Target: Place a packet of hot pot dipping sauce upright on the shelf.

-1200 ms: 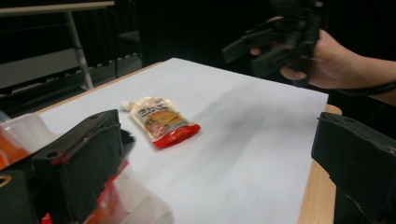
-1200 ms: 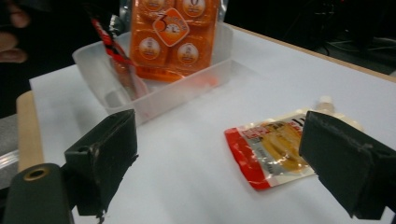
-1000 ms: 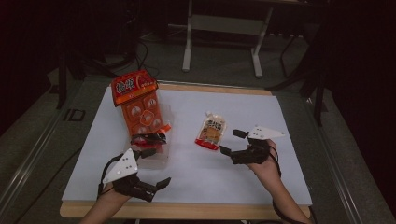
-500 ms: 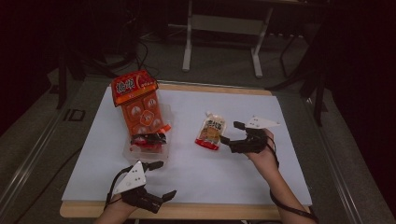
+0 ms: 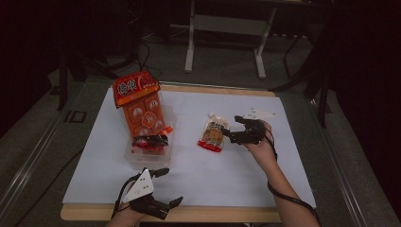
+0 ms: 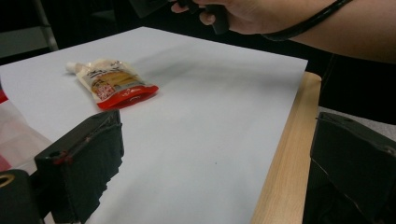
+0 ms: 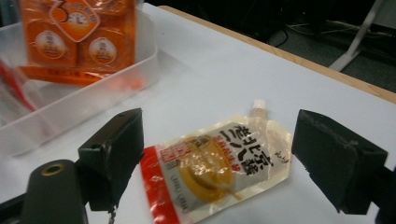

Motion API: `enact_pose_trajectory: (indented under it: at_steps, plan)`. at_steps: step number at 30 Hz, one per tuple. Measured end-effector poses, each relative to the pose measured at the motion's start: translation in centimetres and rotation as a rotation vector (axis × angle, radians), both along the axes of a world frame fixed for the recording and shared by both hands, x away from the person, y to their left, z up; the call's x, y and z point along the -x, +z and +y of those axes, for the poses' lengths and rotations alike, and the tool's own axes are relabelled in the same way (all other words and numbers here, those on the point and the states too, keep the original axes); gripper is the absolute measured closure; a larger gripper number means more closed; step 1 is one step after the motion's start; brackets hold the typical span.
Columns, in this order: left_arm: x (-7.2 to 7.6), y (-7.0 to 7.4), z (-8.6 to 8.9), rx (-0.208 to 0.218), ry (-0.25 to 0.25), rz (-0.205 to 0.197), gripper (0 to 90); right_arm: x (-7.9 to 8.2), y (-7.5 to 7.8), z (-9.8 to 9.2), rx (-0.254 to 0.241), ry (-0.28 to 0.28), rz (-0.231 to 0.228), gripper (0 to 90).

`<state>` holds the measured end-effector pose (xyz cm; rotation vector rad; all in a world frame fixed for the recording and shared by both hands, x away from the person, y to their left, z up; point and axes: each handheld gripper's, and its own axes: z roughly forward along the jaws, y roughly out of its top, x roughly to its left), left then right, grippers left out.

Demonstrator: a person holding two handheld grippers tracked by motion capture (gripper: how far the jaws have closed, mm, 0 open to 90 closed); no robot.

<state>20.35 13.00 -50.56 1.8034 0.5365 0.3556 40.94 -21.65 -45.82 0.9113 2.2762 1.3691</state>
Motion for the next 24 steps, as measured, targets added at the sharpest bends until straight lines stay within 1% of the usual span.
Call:
enact_pose_trajectory:
  at_steps: [4,5,7,9,10,12,15,16,18,20,24]
  plan:
    - [0.0,-0.2,0.4,-0.004,0.012,0.007,3.2,-1.2,-0.3,0.1,0.002,-0.022,0.008,19.7]
    - [0.1,-0.2,0.5,-0.002,0.017,0.009,3.2,-1.4,-0.4,0.1,0.004,-0.030,0.012,22.2]
    - [0.1,-0.2,0.7,0.002,0.024,0.012,3.2,-1.9,-0.5,0.2,0.007,-0.040,0.016,22.5]
    - [0.2,-0.2,0.8,0.004,0.031,0.012,3.2,-2.4,-0.7,0.2,0.015,-0.050,0.025,25.7]
    - [0.2,-0.2,0.9,0.004,0.033,0.011,3.2,-2.7,-0.8,0.2,0.020,-0.056,0.025,25.9]
    - [0.2,-0.2,1.0,0.002,0.036,0.012,3.2,-3.1,-1.2,0.3,0.025,-0.063,0.036,30.8]
    - [0.3,-0.2,1.1,0.001,0.039,0.012,3.2,-3.8,-1.8,0.4,0.037,-0.078,0.056,32.8]
    - [0.4,-0.2,1.1,0.003,0.040,0.012,3.2,-4.0,-2.1,0.5,0.049,-0.086,0.055,34.2]
    - [0.4,-0.2,1.2,0.005,0.041,0.011,3.2,-4.4,-2.5,0.5,0.051,-0.093,0.069,34.5]
    - [0.4,-0.2,1.2,0.000,0.041,0.010,3.2,-4.8,-2.8,0.5,0.070,-0.104,0.069,34.6]
    - [0.4,-0.2,1.3,-0.003,0.043,0.012,3.2,-5.4,-3.3,0.5,0.078,-0.120,0.079,34.5]
